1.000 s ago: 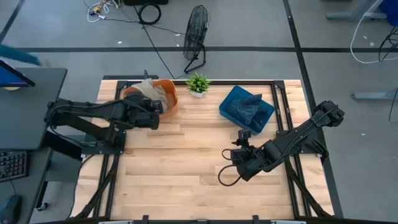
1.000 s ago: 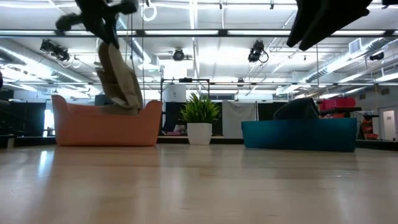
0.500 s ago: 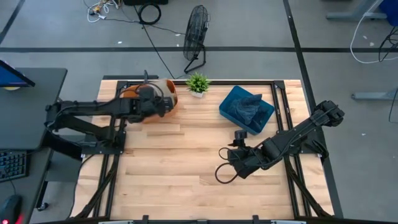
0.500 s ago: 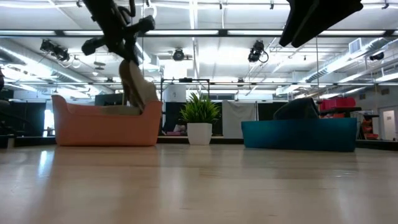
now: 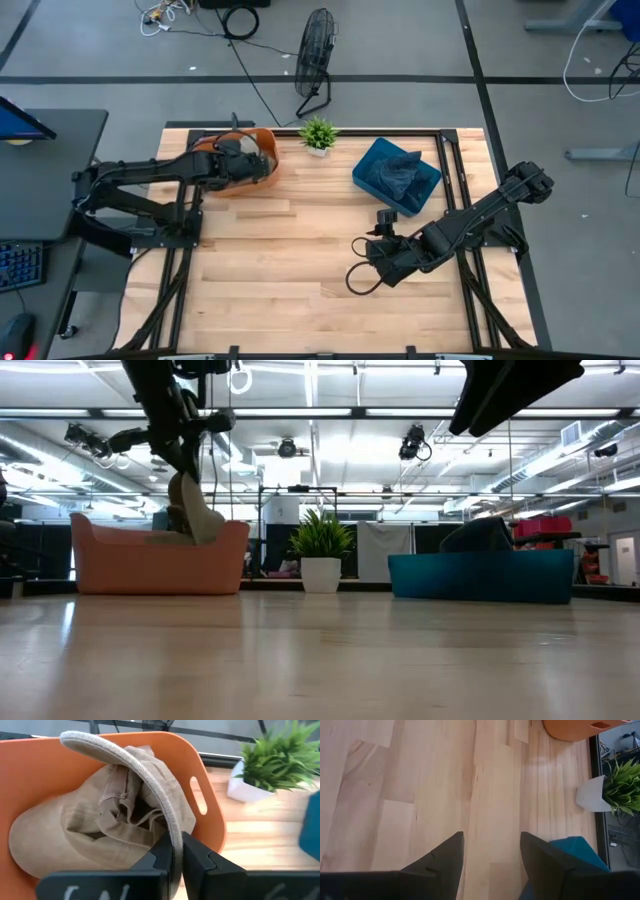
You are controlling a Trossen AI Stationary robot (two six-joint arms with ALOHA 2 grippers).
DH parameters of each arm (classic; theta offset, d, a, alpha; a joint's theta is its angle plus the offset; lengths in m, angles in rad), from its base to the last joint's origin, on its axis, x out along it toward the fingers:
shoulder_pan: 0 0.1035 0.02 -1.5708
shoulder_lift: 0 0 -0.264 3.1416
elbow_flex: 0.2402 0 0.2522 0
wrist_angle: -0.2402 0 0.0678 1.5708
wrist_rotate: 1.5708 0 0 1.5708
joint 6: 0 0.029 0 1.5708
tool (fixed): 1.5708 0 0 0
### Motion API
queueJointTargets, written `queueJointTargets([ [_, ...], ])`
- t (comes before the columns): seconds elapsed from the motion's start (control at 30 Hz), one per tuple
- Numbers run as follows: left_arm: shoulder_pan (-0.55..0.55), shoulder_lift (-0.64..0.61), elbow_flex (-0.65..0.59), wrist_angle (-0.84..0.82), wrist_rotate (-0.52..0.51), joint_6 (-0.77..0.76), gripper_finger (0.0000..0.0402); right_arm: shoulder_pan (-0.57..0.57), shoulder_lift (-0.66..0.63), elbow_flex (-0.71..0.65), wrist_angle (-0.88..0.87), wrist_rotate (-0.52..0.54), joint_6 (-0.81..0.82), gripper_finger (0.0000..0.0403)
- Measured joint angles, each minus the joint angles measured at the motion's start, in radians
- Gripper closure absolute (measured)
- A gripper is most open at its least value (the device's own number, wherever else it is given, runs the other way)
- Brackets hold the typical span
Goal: Pick & Place hat
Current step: Put the brown cap into the orange bin
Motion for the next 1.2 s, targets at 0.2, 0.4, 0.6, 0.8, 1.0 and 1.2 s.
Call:
queueJointTargets([
  [0.2,0.032,0.000,0.000,-0.006,0.064,0.008,0.0323,0.000,0.000,0.000,0.000,0.000,-0.024,0.0204],
  [0.4,0.044,-0.009,0.010,-0.059,0.150,0.044,0.0242,0.000,0.000,0.000,0.000,0.000,-0.061,0.0204],
  [0.6,0.044,-0.011,0.160,-0.362,0.129,0.062,0.0216,0.000,0.000,0.000,0.008,0.000,-0.093,0.0204],
  [0.8,0.044,-0.012,0.354,-0.453,0.098,0.134,0.0239,0.000,0.000,0.000,0.042,0.000,-0.113,0.0204],
  [1.0,0.071,0.006,0.320,-0.357,0.127,0.157,0.0316,-0.005,0.000,0.000,0.079,0.001,-0.130,0.0204],
  [1.2,0.083,0.061,0.200,-0.165,0.345,0.213,0.0394,-0.011,0.000,0.000,0.081,0.001,-0.130,0.0204],
])
